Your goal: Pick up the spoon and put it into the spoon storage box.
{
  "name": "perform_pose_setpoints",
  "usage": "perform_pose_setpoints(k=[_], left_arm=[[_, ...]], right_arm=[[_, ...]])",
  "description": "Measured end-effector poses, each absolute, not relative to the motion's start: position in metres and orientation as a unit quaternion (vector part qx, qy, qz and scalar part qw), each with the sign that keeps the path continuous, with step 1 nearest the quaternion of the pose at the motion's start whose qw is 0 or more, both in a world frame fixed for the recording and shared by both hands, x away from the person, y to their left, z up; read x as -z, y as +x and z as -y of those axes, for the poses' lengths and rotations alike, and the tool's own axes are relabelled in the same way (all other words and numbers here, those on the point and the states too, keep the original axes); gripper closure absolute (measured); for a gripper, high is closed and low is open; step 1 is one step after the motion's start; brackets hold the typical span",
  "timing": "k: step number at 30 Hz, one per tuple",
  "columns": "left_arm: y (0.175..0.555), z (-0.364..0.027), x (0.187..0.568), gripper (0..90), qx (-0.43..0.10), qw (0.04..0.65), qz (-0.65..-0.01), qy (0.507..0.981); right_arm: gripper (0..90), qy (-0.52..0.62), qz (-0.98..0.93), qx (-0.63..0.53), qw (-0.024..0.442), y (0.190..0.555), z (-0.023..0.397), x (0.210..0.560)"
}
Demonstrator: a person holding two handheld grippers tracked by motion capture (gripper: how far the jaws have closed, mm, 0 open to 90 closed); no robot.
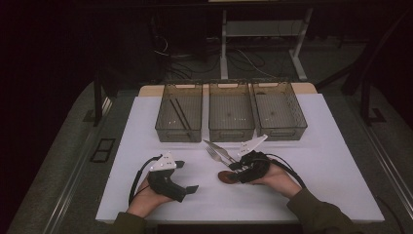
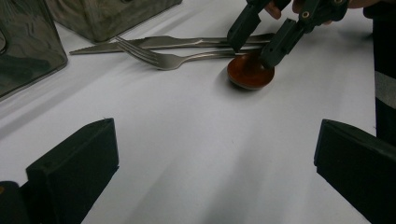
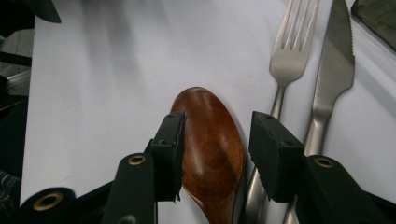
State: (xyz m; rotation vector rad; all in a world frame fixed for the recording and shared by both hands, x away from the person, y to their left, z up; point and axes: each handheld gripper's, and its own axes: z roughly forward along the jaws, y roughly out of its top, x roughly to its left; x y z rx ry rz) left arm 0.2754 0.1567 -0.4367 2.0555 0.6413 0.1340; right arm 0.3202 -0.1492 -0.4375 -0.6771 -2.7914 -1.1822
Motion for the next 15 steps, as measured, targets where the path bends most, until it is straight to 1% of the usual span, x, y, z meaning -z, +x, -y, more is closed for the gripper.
perform_pose_setpoints(k=[3, 4, 15], left_arm=[[0.2751, -0.156, 0.437, 0.0, -0.054, 0.472, -0.262, 0.84], [0.275, -0.1559, 0.4369, 0.0, -0.055, 0.472, -0.262, 0.84], [0.2749, -0.1562, 0.4362, 0.0, -0.056, 0.472, -0.261, 0.84]], right_arm=[[54.5, -0.211, 0.902, 0.377, 0.014, 0.3191, 0.1476, 0.4391], [54.4, -0.195, 0.908, 0.371, 0.004, 0.3205, 0.1484, 0.44], [53.9, -0.175, 0.915, 0.364, -0.009, 0.3162, 0.1443, 0.4409]])
